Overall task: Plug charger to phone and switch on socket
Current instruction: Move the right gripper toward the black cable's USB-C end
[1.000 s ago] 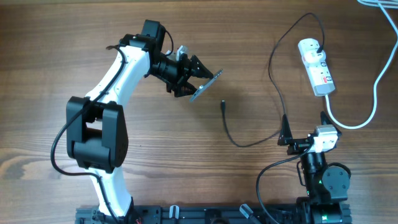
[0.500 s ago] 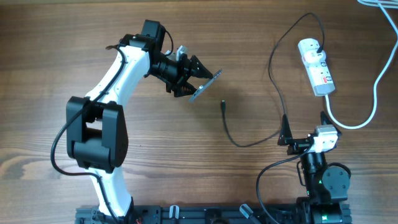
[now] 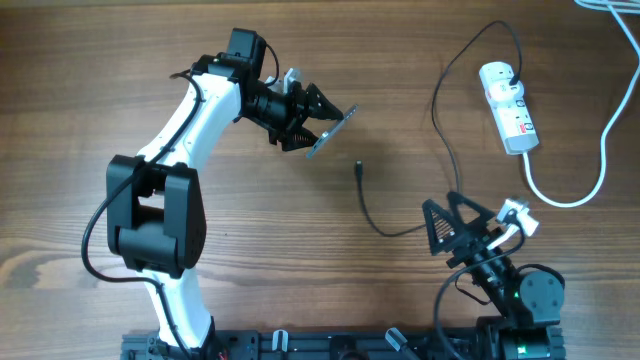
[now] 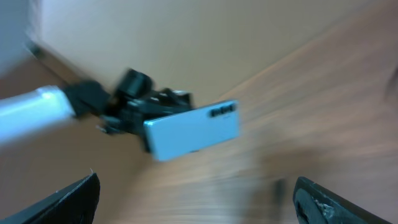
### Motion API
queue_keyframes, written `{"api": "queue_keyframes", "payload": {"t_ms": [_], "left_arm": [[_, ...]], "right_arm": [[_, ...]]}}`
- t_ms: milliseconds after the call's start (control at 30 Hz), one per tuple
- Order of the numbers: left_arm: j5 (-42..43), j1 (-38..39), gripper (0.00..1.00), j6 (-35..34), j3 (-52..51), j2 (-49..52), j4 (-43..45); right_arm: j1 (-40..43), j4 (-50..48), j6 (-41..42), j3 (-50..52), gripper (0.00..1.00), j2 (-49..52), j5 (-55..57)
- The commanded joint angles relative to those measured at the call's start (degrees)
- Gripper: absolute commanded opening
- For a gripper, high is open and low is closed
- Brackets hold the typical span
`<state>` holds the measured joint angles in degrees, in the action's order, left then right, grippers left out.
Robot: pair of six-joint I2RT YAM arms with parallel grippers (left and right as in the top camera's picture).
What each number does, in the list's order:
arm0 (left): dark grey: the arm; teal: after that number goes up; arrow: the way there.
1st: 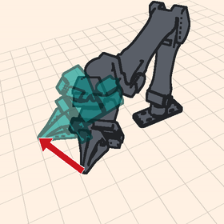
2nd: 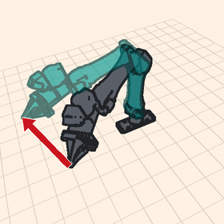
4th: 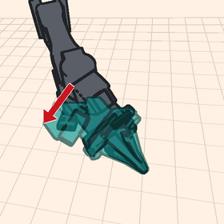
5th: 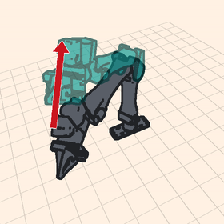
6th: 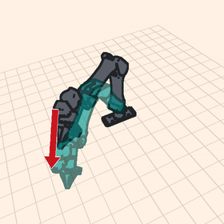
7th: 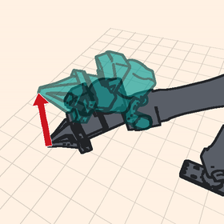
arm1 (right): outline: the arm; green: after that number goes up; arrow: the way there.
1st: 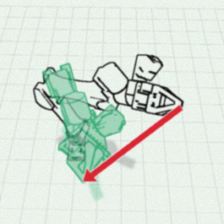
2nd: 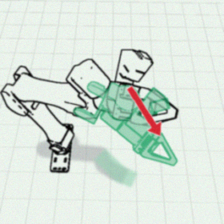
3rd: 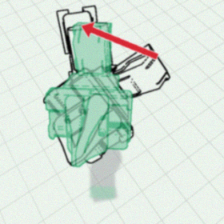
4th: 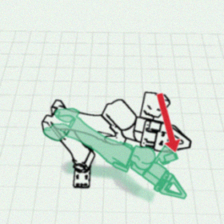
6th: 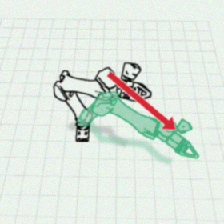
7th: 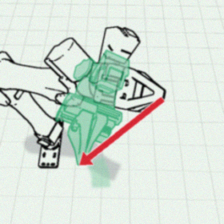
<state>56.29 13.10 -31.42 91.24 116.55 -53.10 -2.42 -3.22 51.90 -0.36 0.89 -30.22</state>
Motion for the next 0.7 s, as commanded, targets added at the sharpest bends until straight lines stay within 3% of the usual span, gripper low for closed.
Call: {"api": "queue_keyframes", "payload": {"t_ms": [0,200,433,667], "left_arm": [[2.4,-0.68,0.71,-6.19,1.46,-2.43,1.07],[2.36,-2.21,0.71,-12.28,1.46,-2.43,1.05],[2.34,-3.96,0.71,-13.03,1.46,-2.43,1.07],[-1.09,-4.66,0.71,-19.26,1.46,-2.43,2.14]], "right_arm": [[0.24,-4.0,15.8,0.04,1.0,-0.26,-6.29],[0.24,-10.93,11.72,0.04,1.0,-0.24,-13.44],[0.24,-10.43,4.76,-2.75,0.99,1.33,-19.26],[0.24,1.73,-9.11,-16.15,0.99,11.1,-19.19]]}}
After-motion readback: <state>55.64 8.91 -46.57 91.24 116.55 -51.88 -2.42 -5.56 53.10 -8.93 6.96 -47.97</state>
